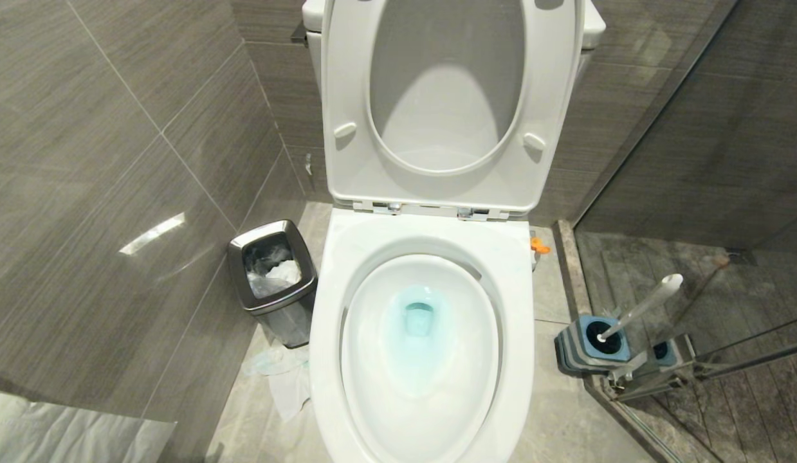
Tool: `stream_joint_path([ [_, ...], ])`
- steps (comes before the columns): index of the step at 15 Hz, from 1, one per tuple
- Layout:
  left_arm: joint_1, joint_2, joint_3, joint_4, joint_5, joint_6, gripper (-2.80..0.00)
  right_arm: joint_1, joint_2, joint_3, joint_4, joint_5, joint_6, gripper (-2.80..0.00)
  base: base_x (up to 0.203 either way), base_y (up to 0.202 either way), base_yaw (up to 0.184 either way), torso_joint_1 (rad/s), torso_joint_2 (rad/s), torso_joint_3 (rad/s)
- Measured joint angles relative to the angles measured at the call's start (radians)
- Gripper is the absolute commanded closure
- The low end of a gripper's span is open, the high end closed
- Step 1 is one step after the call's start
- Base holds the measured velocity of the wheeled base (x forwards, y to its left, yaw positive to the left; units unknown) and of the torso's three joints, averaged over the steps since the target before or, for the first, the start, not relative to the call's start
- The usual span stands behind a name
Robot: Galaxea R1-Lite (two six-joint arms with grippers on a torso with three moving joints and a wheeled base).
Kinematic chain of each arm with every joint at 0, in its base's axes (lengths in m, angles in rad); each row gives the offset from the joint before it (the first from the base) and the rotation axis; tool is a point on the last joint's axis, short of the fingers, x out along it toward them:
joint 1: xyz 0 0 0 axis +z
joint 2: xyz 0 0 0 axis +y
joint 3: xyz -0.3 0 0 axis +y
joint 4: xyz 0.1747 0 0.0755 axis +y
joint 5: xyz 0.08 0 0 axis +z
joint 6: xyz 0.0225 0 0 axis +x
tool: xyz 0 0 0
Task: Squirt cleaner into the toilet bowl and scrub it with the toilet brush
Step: Flush the toilet
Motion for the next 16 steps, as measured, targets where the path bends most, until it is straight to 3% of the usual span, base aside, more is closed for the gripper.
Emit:
stream_joint_path([
  [13,0.000,0.000,0.000,0.001,0.000,0.007,0.00,0.000,-0.001,0.000,-0.003,0.005,0.003,0.00,0.000,0.000,0.000,0.000,0.00,0.000],
  [16,0.000,0.000,0.000,-0.004,-0.009,0.047,0.00,0.000,-0.001,0.000,-0.003,0.005,0.003,0.00,0.000,0.000,0.000,0.000,0.00,0.000],
])
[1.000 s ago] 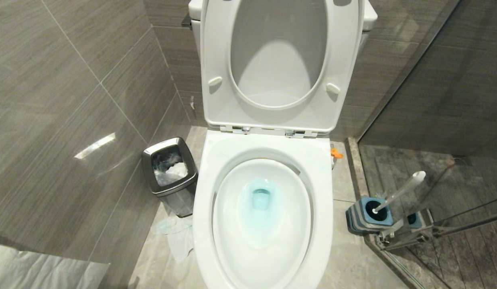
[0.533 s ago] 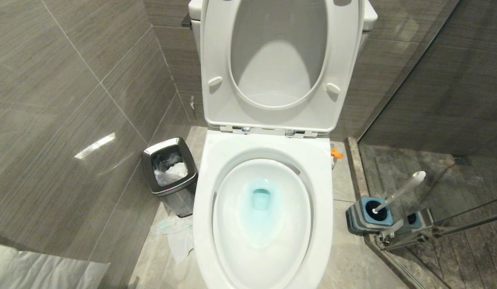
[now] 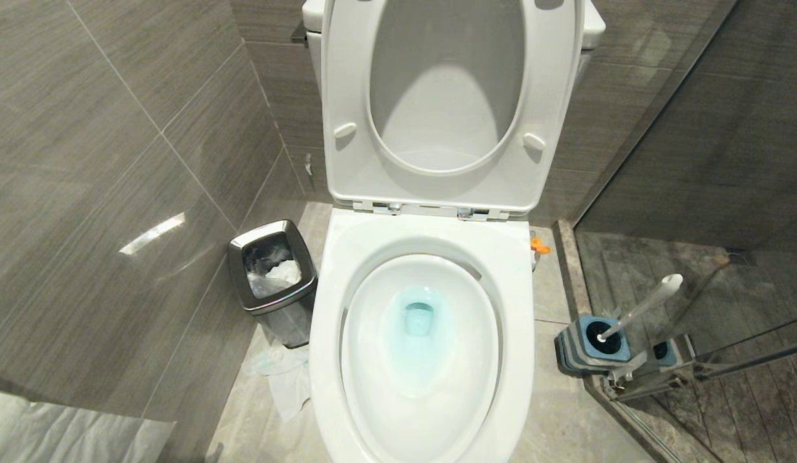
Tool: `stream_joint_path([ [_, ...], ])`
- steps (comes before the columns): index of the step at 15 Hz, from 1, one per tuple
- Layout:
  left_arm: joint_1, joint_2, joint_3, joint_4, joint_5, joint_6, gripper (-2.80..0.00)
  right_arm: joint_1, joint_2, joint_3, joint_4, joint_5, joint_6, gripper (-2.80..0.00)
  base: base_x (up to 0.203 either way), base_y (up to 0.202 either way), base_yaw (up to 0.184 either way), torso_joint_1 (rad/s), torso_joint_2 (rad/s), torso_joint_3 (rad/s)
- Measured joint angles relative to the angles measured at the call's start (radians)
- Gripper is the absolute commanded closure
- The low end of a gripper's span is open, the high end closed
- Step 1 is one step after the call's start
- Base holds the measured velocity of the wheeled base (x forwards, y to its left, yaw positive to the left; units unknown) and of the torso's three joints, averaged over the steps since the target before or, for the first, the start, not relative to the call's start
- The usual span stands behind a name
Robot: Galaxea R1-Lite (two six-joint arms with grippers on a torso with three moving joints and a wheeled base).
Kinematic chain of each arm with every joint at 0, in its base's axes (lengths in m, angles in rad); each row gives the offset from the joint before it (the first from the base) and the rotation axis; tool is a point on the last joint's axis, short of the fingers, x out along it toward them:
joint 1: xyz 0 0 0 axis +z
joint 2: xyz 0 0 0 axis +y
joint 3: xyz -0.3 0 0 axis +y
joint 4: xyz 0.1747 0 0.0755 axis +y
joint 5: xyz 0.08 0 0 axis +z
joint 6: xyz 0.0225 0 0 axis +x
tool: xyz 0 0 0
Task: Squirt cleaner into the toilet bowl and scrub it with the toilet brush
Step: Flush the toilet
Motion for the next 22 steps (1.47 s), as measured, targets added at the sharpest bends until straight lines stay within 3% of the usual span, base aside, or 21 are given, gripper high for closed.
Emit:
stream_joint_path([
  [3,0.000,0.000,0.000,-0.039,-0.024,0.061,0.00,0.000,0.000,0.000,0.000,0.000,0.000,0.00,0.000,0.000,0.000,0.000,0.00,0.000],
  [9,0.000,0.016,-0.144,0.023,-0.146,0.064,0.00,0.000,0.000,0.000,0.000,0.000,0.000,0.00,0.000,0.000,0.000,0.000,0.00,0.000],
  [13,-0.001,0.142,-0.322,0.028,-0.198,0.064,0.00,0.000,0.000,0.000,0.000,0.000,0.000,0.00,0.000,0.000,0.000,0.000,0.00,0.000],
  [19,-0.006,0.480,-0.668,0.013,-0.254,0.061,0.00,0.000,0.000,0.000,0.000,0.000,0.000,0.00,0.000,0.000,0.000,0.000,0.00,0.000],
  [22,-0.024,0.687,-0.831,-0.064,-0.260,0.056,0.00,0.000,0.000,0.000,0.000,0.000,0.000,0.00,0.000,0.000,0.000,0.000,0.00,0.000],
])
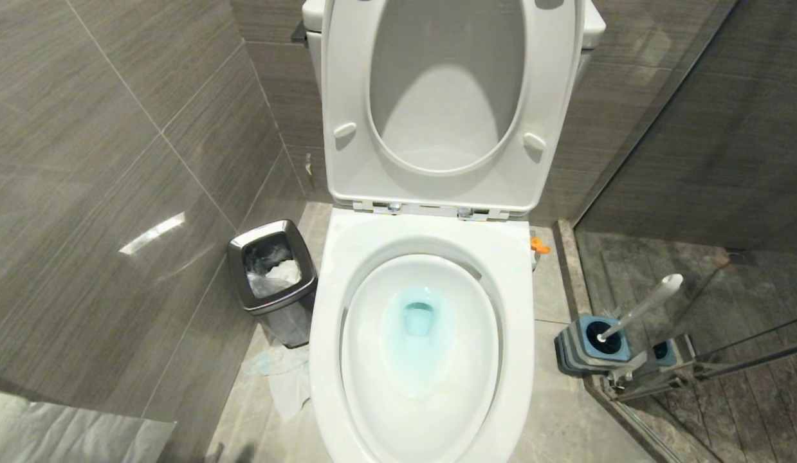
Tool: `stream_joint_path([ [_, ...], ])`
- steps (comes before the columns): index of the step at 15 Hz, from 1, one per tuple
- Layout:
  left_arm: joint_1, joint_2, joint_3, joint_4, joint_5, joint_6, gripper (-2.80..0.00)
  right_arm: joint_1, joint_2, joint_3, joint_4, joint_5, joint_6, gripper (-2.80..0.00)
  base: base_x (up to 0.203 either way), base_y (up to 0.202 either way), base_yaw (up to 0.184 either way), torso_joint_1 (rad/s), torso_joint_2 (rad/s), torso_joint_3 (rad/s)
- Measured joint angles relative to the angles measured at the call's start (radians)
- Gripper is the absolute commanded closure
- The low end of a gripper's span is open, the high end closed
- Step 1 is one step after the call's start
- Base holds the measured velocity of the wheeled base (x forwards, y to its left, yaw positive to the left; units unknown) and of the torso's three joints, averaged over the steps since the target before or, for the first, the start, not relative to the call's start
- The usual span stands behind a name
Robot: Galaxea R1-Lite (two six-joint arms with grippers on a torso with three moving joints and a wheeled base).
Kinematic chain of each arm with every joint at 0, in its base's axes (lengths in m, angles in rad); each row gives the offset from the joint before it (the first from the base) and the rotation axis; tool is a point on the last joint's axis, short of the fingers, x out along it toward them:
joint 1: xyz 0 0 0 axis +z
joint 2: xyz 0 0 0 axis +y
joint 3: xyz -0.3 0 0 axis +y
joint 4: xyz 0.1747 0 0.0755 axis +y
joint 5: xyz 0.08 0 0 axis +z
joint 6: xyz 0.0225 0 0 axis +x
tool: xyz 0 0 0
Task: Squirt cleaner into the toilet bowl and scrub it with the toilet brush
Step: Flush the toilet
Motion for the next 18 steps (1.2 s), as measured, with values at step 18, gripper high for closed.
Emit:
stream_joint_path([
  [18,-0.015,0.775,-0.701,-0.074,-0.005,-0.086,0.00,0.000,0.000,0.000,0.000,0.000,0.000,0.00,0.000,0.000,0.000,0.000,0.00,0.000],
])
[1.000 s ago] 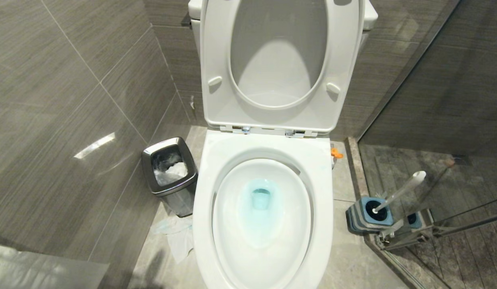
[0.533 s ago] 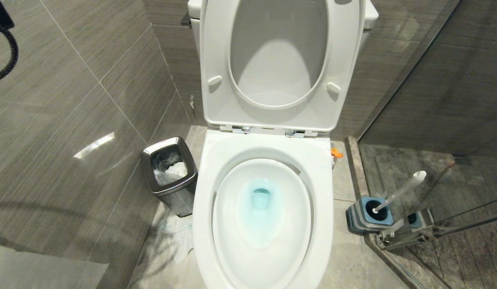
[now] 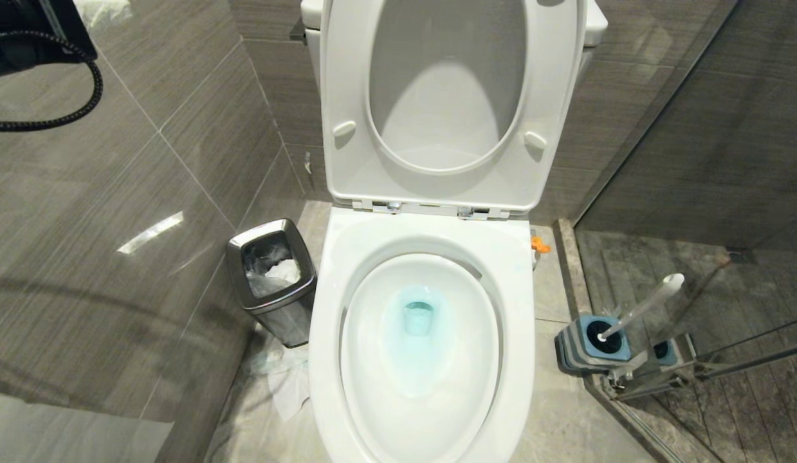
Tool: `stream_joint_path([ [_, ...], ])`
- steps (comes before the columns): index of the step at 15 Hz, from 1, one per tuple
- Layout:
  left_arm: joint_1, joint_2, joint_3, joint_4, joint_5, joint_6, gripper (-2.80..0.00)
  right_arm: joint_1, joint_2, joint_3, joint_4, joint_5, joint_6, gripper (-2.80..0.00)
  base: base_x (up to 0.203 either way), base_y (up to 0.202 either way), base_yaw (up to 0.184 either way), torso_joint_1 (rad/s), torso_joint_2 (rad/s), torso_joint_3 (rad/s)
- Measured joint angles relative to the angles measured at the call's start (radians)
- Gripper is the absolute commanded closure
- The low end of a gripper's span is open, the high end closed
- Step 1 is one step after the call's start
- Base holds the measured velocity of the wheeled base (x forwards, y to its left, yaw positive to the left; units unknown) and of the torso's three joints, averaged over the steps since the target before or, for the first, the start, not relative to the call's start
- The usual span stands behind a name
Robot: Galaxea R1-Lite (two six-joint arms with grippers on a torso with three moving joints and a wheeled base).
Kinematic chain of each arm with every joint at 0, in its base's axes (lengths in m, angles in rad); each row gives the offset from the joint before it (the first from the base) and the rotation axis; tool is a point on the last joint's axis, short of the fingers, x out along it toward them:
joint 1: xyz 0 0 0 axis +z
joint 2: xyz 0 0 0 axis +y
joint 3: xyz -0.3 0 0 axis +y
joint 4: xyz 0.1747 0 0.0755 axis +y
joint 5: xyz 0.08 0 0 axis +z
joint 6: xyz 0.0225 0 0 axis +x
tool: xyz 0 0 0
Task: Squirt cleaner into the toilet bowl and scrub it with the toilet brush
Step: Flush the toilet
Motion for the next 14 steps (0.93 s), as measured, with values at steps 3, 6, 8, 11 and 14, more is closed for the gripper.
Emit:
stream_joint_path([
  [3,-0.002,0.040,-0.117,0.165,0.025,0.006,0.00,0.000,0.000,0.000,0.000,0.000,0.000,0.00,0.000,0.000,0.000,0.000,0.00,0.000],
  [6,-0.003,0.094,-0.198,0.224,0.048,0.004,0.00,0.000,0.000,0.000,0.000,0.000,0.000,0.00,0.000,0.000,0.000,0.000,0.00,0.000],
  [8,-0.030,0.133,-0.241,0.213,0.087,-0.001,0.00,0.000,0.000,0.000,0.000,0.000,0.000,0.00,0.000,0.000,0.000,0.000,0.00,0.000],
  [11,-0.078,0.198,-0.282,0.115,0.134,-0.012,0.00,0.000,0.000,0.000,0.000,0.000,0.000,0.00,0.000,0.000,0.000,0.000,0.00,0.000],
  [14,-0.133,0.292,-0.343,-0.083,0.193,-0.037,0.00,0.000,0.000,0.000,0.000,0.000,0.000,0.00,0.000,0.000,0.000,0.000,0.00,0.000],
])
